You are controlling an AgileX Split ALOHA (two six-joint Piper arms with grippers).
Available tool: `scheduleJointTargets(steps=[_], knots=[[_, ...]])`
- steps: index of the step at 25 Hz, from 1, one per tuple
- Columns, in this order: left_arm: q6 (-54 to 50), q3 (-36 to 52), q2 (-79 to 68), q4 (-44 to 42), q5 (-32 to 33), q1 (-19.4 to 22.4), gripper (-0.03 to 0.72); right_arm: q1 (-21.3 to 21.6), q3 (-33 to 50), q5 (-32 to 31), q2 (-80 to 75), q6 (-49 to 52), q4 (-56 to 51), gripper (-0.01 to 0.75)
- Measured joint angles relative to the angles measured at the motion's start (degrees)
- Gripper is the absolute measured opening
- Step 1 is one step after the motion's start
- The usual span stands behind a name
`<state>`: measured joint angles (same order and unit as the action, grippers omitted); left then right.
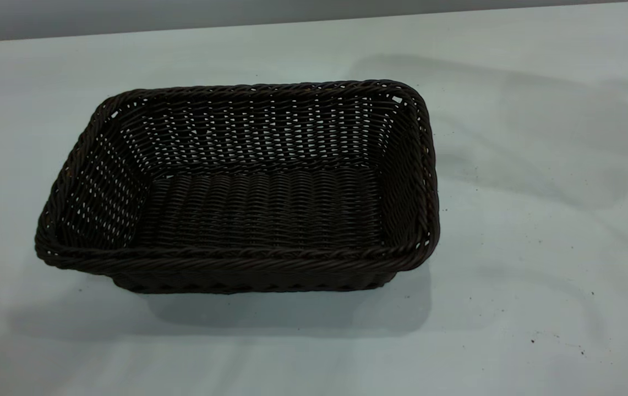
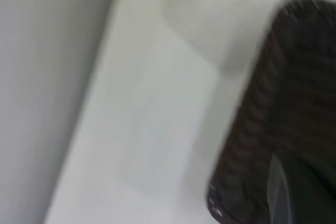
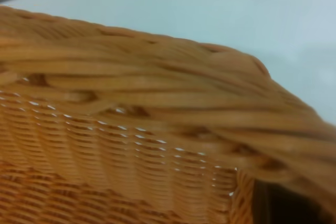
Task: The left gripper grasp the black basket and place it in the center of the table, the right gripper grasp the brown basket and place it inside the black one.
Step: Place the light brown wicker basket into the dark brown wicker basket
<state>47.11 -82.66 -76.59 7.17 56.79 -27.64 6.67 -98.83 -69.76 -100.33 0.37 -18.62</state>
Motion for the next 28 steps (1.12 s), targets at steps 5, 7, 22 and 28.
scheduleJointTargets(steps=[5, 7, 22, 28], knots=[[-4.71, 0.00, 4.13, -0.41, -5.58, 0.00, -0.001, -3.57, 4.04, 0.06, 0.00, -0.68, -5.10, 0.120], [-5.66, 0.00, 4.57, -1.20, -6.36, 0.00, -0.001, -6.04, 5.09, 0.06, 0.00, -0.37, -5.07, 0.120], [-11.50, 0.00, 4.90, -9.26, -14.90, 0.05, -0.001, -22.42, 14.92, -0.02, 0.00, 4.99, -8.59, 0.120], [-11.50, 0.00, 4.90, -9.26, -14.90, 0.05, -0.001, -23.33, 15.06, 0.05, -2.83, 5.22, -10.68, 0.119]])
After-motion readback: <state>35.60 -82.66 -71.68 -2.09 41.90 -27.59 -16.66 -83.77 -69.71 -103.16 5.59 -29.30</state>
